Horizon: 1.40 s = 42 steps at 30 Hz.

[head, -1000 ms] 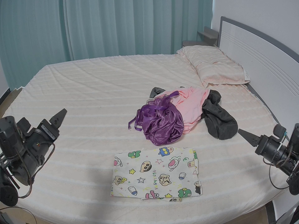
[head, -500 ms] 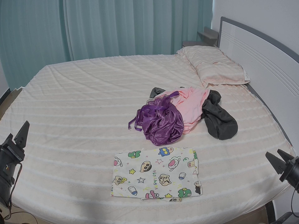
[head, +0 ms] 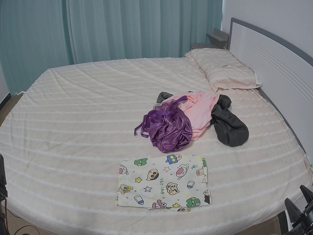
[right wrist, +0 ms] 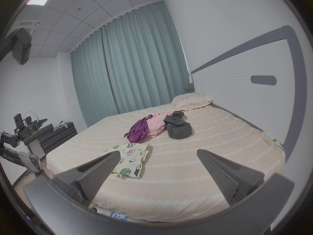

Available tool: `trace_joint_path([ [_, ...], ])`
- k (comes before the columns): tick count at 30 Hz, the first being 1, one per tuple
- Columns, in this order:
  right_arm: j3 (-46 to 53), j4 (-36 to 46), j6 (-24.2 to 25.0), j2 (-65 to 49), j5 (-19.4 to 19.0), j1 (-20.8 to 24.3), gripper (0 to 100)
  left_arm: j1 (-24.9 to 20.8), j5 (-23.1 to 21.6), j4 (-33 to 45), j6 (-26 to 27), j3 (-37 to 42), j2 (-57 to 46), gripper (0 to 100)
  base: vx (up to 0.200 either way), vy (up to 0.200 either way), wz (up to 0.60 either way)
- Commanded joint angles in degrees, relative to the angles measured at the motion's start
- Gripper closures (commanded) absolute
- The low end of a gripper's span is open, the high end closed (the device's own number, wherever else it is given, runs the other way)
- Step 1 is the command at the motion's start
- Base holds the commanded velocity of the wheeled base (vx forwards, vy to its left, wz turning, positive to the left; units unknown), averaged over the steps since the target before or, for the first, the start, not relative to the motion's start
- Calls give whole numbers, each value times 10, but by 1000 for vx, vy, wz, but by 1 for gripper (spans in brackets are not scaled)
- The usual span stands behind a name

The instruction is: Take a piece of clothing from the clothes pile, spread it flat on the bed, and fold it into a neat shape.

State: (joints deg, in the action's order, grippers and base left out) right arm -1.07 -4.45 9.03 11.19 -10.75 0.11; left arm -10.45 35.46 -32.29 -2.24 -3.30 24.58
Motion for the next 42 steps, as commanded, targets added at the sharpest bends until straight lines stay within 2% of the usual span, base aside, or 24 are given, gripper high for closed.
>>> trace_joint_path([
  [1,-2,47,-51,-112,38,-1,0,89,-1,84,47,33,-177,0,0,0,0],
  [6,-5,54,-70,-112,81,-1,0,108,-15,161,52,33,-238,0,0,0,0],
  [7,-6,56,-79,-112,104,-1,0,106,-15,175,50,33,-246,0,0,0,0],
  [12,-10,65,-93,-112,136,-1,0,106,-21,180,51,33,-246,0,0,0,0],
  [13,-12,67,-96,-112,155,-1,0,106,-36,182,51,33,-246,0,0,0,0],
  [14,-14,67,-108,-112,192,-1,0,106,-55,195,51,33,-246,0,0,0,0],
  [16,-15,66,-138,-112,234,-1,0,106,-67,224,52,33,-246,0,0,0,0],
  [18,-14,65,-160,-112,247,-1,0,106,-79,259,51,33,-246,0,0,0,0],
  [22,-11,59,-160,-112,248,-1,0,106,-114,279,42,33,-246,0,0,0,0],
  [25,-11,59,-157,-112,234,-1,0,105,-135,280,38,33,-246,0,0,0,0],
  [27,-11,62,-135,-112,198,-1,0,105,-187,282,25,33,-246,0,0,0,0],
  [29,-13,67,-91,-112,152,-1,0,106,-245,283,4,33,-246,0,0,0,0],
  [30,-12,66,-79,-111,134,-1,0,105,-261,283,2,33,-246,0,0,0,0],
  [33,7,57,-96,-110,102,-1,0,105,-279,283,-2,33,-246,0,0,0,0],
  [40,9,53,-95,-111,97,0,0,105,-356,284,0,33,-246,0,0,0,0],
  [42,9,53,-92,-111,97,0,0,105,-389,285,-5,33,-246,0,0,0,0],
])
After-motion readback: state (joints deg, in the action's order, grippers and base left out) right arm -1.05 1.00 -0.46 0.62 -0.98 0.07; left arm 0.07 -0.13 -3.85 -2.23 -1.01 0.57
